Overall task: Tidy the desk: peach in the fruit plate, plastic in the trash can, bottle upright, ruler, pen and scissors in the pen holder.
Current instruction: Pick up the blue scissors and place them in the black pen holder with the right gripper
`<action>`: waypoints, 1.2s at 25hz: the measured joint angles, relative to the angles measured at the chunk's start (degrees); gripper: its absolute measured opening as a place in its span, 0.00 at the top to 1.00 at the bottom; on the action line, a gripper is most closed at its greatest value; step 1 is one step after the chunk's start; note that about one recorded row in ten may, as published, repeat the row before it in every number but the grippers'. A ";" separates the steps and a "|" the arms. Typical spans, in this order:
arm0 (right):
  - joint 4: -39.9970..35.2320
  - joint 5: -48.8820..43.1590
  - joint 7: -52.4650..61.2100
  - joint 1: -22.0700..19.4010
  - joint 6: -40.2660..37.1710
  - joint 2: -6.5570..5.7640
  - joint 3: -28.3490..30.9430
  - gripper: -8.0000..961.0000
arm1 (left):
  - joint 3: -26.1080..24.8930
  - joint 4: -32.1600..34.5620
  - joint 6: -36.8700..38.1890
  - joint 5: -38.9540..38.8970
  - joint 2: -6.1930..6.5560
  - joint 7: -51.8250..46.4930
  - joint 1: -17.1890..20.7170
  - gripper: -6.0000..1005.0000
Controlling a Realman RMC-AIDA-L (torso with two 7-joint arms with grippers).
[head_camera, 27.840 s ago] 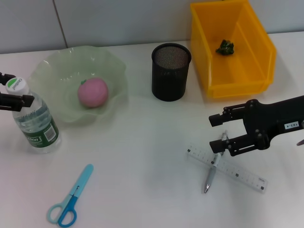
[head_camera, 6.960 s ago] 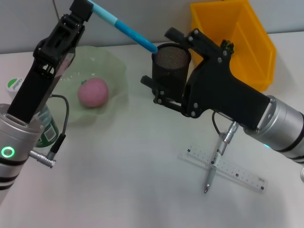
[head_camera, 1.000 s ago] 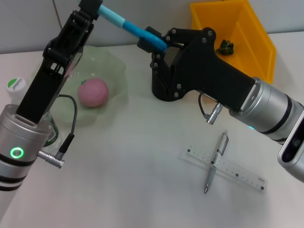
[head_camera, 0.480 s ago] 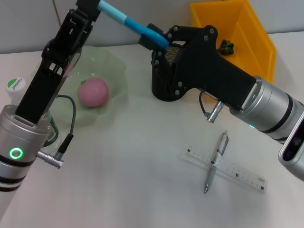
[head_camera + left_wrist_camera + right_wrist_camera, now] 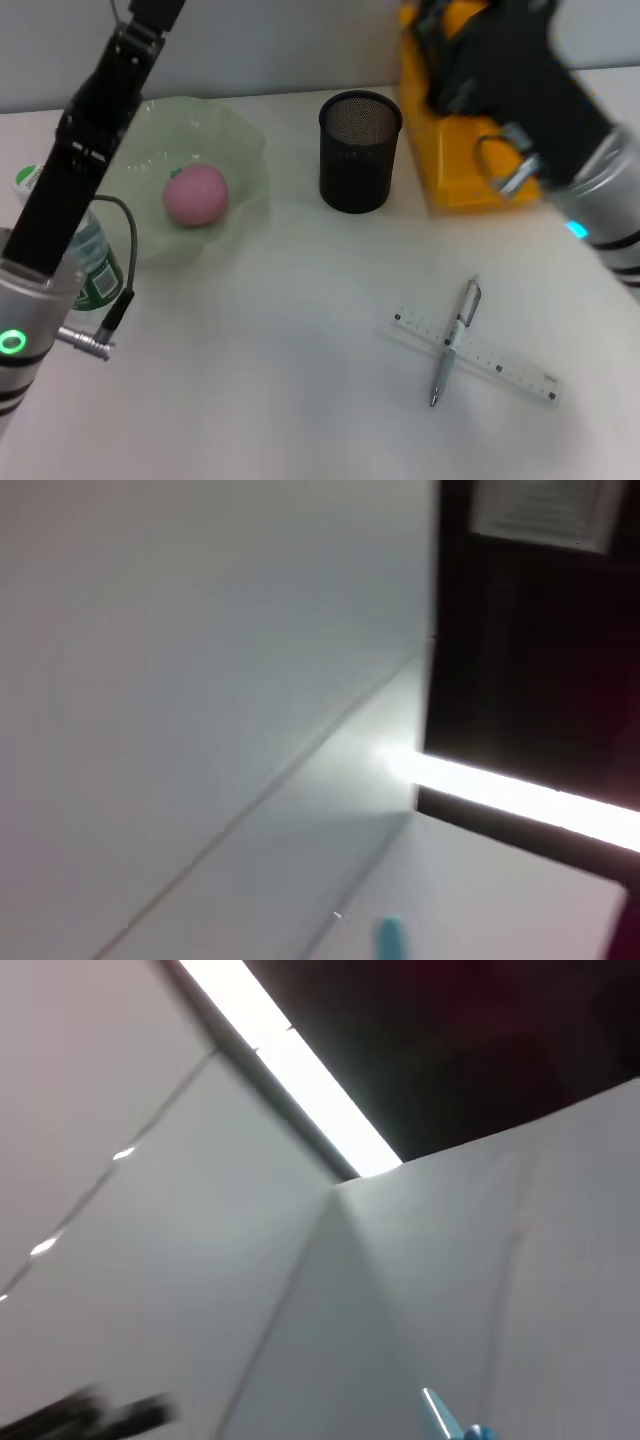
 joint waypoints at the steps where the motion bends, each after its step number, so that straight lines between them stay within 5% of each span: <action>1: 0.00 0.00 0.00 0.00 0.00 0.00 0.00 0.91 | 0.00 0.00 0.00 0.00 0.00 0.00 0.00 0.21; 5: -3.07 0.01 14.42 -2.04 -0.22 -0.19 6.31 0.91 | -4.81 -1.54 3.26 11.80 0.94 4.86 -1.66 0.21; 7: -7.29 0.01 26.34 -3.19 0.61 -0.22 8.68 0.91 | -12.17 -2.17 4.22 24.08 2.15 5.37 -2.71 0.22; 14: -17.83 -0.37 44.70 -3.94 3.19 -0.31 7.99 0.90 | -25.42 -0.45 3.76 47.19 4.71 4.54 -3.62 0.22; 17: -27.30 -0.55 55.85 -4.55 5.66 -0.38 3.34 0.91 | -35.49 1.70 2.70 63.67 5.73 2.65 -3.72 0.22; 23: -41.62 -0.64 70.84 -6.23 10.06 -0.77 -6.14 0.91 | -44.64 5.93 1.07 79.41 5.66 -1.93 -2.88 0.22; 27: -57.93 -4.87 88.11 -7.92 13.55 -2.83 -18.12 0.90 | -52.09 11.50 0.43 94.17 4.09 -6.07 -1.66 0.22; 30: -63.04 -9.07 94.89 -7.51 13.64 -3.79 -20.08 0.90 | -53.63 12.24 0.45 98.04 3.34 -6.39 -1.61 0.22</action>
